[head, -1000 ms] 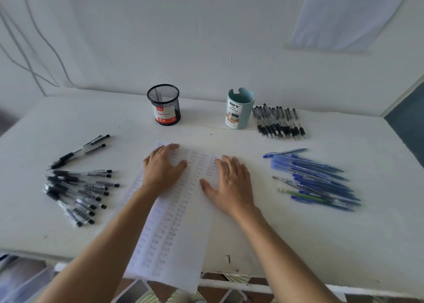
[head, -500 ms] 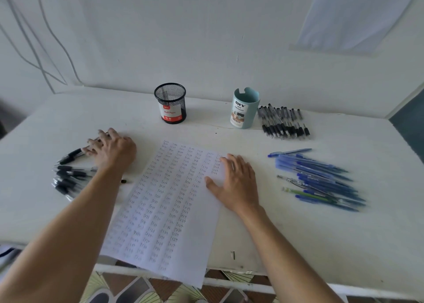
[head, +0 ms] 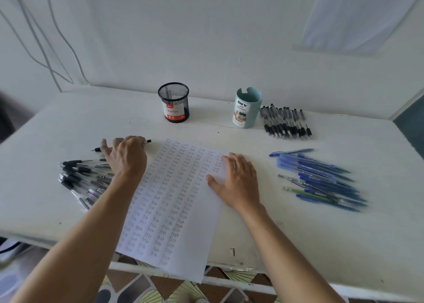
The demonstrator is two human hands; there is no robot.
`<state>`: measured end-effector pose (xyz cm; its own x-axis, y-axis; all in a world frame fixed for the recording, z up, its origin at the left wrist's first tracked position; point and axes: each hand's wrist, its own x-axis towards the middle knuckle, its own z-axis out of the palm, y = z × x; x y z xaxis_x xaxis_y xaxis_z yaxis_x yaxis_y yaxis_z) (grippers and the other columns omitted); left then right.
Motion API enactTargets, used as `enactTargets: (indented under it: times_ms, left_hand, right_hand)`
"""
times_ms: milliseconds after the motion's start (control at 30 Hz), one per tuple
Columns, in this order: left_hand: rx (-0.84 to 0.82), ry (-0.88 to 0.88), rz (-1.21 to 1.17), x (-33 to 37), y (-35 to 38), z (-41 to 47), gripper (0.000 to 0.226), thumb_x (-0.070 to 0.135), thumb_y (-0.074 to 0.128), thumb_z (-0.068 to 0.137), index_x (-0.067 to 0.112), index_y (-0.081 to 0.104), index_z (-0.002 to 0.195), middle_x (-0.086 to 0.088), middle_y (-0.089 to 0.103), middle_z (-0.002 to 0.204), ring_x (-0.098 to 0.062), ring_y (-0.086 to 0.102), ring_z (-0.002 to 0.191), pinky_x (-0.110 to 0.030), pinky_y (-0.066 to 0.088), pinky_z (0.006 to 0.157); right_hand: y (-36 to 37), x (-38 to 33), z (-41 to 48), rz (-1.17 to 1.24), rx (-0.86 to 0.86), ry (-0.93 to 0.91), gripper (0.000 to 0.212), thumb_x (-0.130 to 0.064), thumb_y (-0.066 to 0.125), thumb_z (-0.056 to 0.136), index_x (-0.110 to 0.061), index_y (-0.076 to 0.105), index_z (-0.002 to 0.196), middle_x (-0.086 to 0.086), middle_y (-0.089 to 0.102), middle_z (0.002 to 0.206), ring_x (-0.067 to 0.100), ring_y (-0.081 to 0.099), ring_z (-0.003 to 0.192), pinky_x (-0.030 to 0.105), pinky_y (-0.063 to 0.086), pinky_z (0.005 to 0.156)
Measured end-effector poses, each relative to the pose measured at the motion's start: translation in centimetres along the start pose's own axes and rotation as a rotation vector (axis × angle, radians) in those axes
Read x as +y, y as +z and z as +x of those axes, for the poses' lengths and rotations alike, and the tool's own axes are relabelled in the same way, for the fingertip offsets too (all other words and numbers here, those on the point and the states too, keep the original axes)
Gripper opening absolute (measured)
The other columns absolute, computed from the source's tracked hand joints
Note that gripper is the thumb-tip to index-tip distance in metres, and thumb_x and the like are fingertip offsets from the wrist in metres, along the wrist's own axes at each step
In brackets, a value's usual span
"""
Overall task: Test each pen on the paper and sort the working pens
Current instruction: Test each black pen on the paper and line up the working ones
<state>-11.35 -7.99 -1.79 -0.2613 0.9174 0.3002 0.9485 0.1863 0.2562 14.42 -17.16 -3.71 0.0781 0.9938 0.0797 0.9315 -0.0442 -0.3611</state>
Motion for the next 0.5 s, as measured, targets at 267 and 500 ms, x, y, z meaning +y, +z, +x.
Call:
enactTargets:
  times_ms: [267, 500]
  left_hand:
    - [0.09, 0.359, -0.795, 4.5, -2.6, -1.4, 0.022, 0.026, 0.037, 0.107, 0.016, 0.045, 0.125, -0.005, 0.067, 0.088, -0.015, 0.061, 0.073, -0.034, 0.048, 0.073]
    - [-0.585, -0.07, -1.616, 9.2, -3.8, -4.1, 0.06, 0.063, 0.033, 0.09, 0.017, 0.047, 0.053, 0.005, 0.02, 0.048, -0.009, 0.01, 0.044, -0.027, 0.007, 0.044]
  right_hand:
    - [-0.9, 0.1, 0.0, 0.027, -0.092, -0.007, 0.076, -0.066, 0.044, 0.091, -0.022, 0.029, 0.152, -0.001, 0.019, 0.164, 0.021, 0.006, 0.153, 0.04, 0.001, 0.123]
    - [-2.0, 1.5, 0.1, 0.076, -0.123, -0.067, 0.095, -0.078, 0.032, 0.077, -0.023, 0.024, 0.154, 0.002, 0.013, 0.165, 0.017, 0.008, 0.152, 0.041, 0.009, 0.122]
